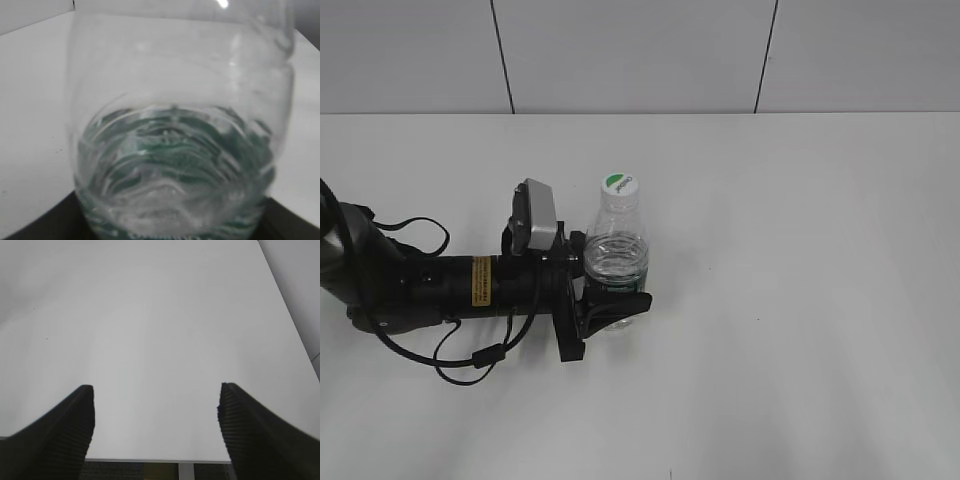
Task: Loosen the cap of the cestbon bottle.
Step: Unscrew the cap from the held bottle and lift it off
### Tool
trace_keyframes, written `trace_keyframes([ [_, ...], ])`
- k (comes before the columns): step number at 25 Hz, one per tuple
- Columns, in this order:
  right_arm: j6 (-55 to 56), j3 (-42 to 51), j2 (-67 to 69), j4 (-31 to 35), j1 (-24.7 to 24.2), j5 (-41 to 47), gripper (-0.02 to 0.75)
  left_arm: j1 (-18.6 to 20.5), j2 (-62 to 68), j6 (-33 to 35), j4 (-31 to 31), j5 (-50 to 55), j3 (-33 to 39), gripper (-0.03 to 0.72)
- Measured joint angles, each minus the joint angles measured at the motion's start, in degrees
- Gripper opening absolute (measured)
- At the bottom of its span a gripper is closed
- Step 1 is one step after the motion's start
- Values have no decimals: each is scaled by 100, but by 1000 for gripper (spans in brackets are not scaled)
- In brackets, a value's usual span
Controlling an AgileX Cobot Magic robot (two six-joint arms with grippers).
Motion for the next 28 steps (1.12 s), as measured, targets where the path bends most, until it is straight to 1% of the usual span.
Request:
trace_keyframes([
  [8, 0, 0, 0, 0, 0, -15, 585, 0, 0, 5, 37, -16, 0, 412],
  [12, -21, -182, 323, 0, 0, -411, 585, 0, 0, 5, 25, -16, 0, 412],
  [15, -172, -431, 1043, 0, 0, -858, 585, 0, 0, 5, -2, -16, 0, 412],
  [19, -390, -927, 2230, 0, 0, -1238, 585, 0, 0, 5, -43, -16, 0, 412],
  [25, -416, -2145, 4175, 64, 0, -1367, 585, 0, 4, 5, -160, -5, 0, 412],
  [28, -418, -2866, 5189, 211, 0, -1380, 585, 0, 4, 5, -272, 12, 0, 412],
])
